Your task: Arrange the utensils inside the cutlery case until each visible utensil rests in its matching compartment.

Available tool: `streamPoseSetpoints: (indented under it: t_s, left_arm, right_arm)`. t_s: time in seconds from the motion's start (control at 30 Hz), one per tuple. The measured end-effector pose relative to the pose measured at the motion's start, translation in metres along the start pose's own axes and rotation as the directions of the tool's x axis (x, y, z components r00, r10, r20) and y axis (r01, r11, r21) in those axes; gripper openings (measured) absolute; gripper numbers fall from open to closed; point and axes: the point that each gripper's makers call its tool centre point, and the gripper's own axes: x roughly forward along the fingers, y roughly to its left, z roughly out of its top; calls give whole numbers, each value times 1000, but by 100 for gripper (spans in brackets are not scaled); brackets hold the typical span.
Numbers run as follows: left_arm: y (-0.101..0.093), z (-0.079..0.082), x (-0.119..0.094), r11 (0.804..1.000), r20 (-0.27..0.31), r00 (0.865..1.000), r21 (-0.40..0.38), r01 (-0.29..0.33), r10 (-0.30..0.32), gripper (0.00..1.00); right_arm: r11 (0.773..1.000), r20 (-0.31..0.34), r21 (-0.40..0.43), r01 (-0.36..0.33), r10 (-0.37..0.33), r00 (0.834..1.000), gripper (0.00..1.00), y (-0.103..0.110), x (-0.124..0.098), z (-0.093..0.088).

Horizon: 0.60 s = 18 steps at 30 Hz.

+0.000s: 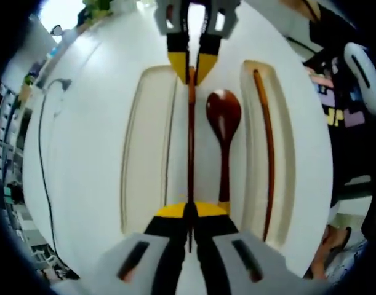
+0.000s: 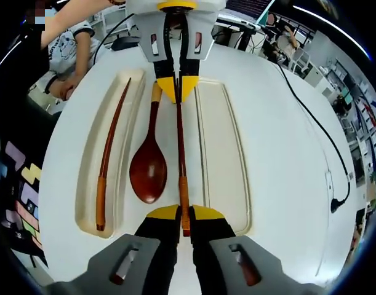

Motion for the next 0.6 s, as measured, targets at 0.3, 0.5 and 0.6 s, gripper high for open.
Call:
streamPoseSetpoints:
  t_s: [0.3, 0.5, 0.6]
  left_arm:
    - [-7, 7, -19, 1000, 30, 1000, 25, 5, -6, 2]
    - [-15, 12, -30, 998, 17, 1000, 54, 18, -19, 2]
    - [-21, 14, -33, 998, 26, 999, 60, 29, -30, 2]
  right_arm:
    - [1000, 0, 23, 22, -22, 1000, 4, 8, -15, 5]
    - [999, 15, 13, 33, -33, 999, 4, 14, -29, 8]
    - [1000, 11, 3, 28, -28, 1000, 4, 17, -33, 9]
